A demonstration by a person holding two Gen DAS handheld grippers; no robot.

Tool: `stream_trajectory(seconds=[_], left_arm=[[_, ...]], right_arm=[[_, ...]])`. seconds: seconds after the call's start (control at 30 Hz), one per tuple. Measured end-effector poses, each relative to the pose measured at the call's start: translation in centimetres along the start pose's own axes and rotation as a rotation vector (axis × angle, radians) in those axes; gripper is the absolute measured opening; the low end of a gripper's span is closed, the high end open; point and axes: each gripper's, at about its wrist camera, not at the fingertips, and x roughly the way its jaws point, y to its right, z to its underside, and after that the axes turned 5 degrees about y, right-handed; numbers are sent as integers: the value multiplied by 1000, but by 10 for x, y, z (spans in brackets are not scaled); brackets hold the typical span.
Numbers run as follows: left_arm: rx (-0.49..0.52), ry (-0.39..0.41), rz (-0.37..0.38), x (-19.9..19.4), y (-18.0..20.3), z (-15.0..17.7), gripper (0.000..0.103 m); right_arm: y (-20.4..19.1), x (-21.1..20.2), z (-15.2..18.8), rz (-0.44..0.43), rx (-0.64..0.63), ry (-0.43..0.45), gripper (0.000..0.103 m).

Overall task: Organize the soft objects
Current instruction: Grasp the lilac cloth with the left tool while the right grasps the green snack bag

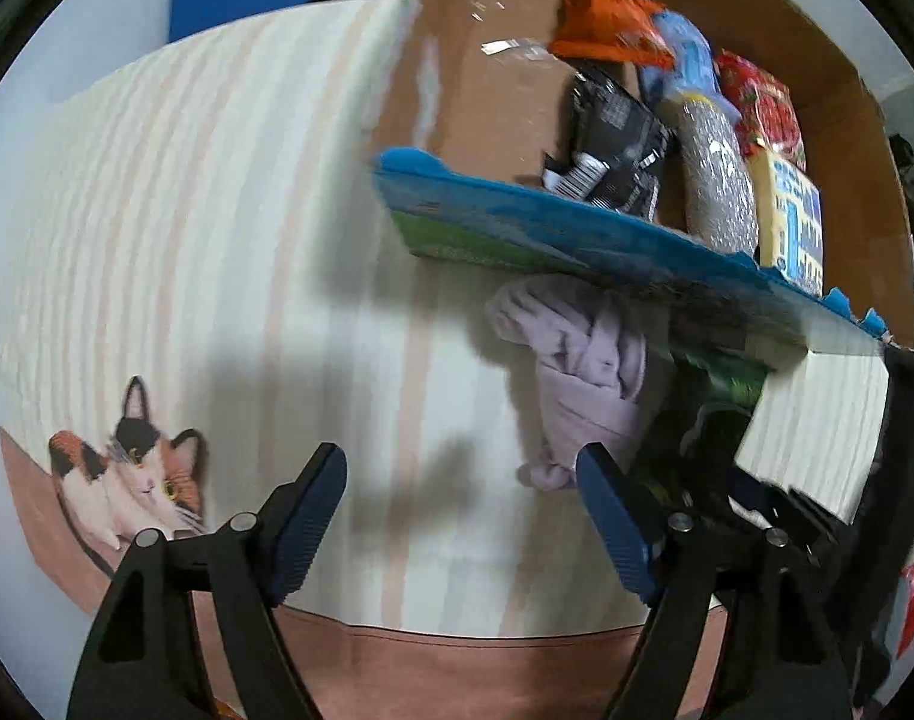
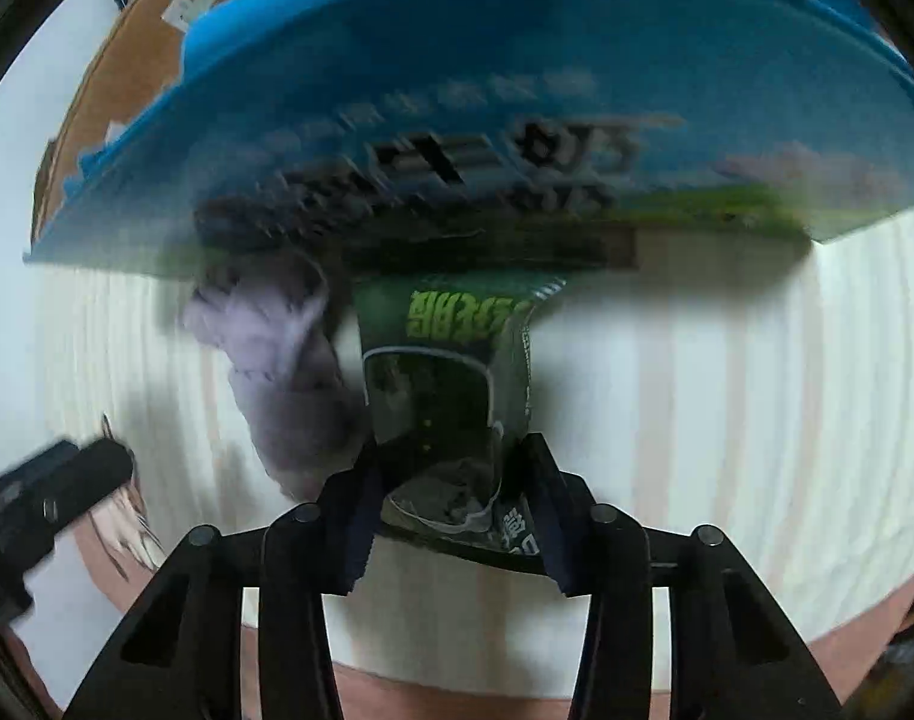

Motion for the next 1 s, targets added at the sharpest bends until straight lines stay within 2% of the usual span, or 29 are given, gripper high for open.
stream_trajectory(seconds=[0.27,0.37,0.4,0.43,0.47,0.67,0.87,1.0], left_arm=[[43,-77,36,42,33,-3,78],[45,-88,43,56,41,-5,78],[37,-85,56,59,42,-5,71],[30,-83,76,61,43,-6,50],[31,-91,81,62,45,-6,40],[56,-87,46,57,35,15,40],[88,-156,30,54,12,73,40],[61,-174,22,63,0,87,44]], right_arm=[[39,-13,38,57,-12,-66,41],[44,-10,42,68,11,-66,43],[44,-9,42,76,18,-61,44],[43,-10,43,81,19,-57,49],[41,-7,41,91,17,-58,49],[32,9,40,130,-25,-96,47],[9,19,73,173,-196,-217,43],[9,22,84,169,-191,-211,44]])
